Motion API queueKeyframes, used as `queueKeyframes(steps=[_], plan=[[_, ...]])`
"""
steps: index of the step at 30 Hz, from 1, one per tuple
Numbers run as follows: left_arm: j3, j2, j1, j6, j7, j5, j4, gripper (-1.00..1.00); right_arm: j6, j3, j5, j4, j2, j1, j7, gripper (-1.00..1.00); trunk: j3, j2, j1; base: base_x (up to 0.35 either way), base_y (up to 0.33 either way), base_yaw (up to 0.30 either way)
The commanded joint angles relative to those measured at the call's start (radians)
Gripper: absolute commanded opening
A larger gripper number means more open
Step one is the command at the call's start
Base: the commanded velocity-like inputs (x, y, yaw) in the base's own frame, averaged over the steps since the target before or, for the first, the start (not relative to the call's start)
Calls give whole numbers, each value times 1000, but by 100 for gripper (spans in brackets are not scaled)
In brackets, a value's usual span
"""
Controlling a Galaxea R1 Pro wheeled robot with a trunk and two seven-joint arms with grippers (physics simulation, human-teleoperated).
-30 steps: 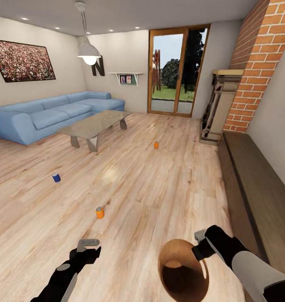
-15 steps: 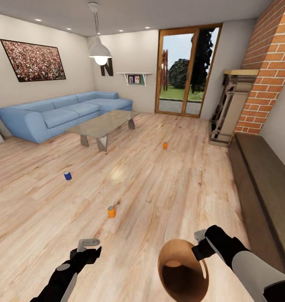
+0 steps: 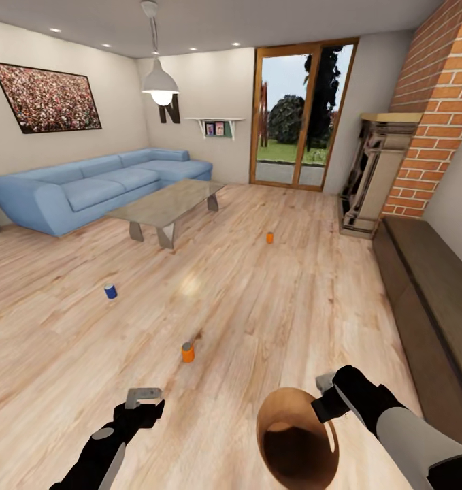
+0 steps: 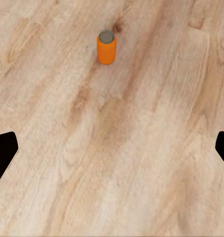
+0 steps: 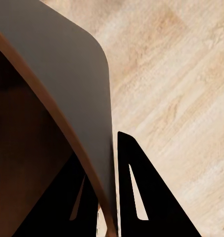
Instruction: Put the three can of soda from the living room inside the tash can in the kitchen.
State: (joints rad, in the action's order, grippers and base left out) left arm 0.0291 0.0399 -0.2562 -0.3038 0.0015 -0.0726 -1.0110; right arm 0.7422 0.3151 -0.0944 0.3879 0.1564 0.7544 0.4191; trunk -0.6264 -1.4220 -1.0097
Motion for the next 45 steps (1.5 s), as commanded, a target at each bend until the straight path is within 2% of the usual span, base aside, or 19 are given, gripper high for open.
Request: queueKeyframes(steps=[1,10,15,20,26,45], plan=[[0,0,0,0,0,0,0,100,3,-2,16,0,1,0,3,-100,0,0,0,257,187,-35],[0,0,0,0,0,3,-1,100,3,-5,20,0,15,1,3,-100,0,0,0,262,180,-12],[0,0,0,1,1,4,0,100,3,-8,21,1,32,2,3,-100,0,0,0,265,145,-1],[1,0,0,1,1,5,0,100,3,-68,21,1,79,6,14,-100,0,0,0,266,73,0],[2,0,0,2,1,6,1,100,3,-98,21,1,98,7,20,-100,0,0,0,298,14,0],[2,0,1,2,1,9,2,100,3,-105,21,0,96,8,19,-100,0,0,0,321,1,0]])
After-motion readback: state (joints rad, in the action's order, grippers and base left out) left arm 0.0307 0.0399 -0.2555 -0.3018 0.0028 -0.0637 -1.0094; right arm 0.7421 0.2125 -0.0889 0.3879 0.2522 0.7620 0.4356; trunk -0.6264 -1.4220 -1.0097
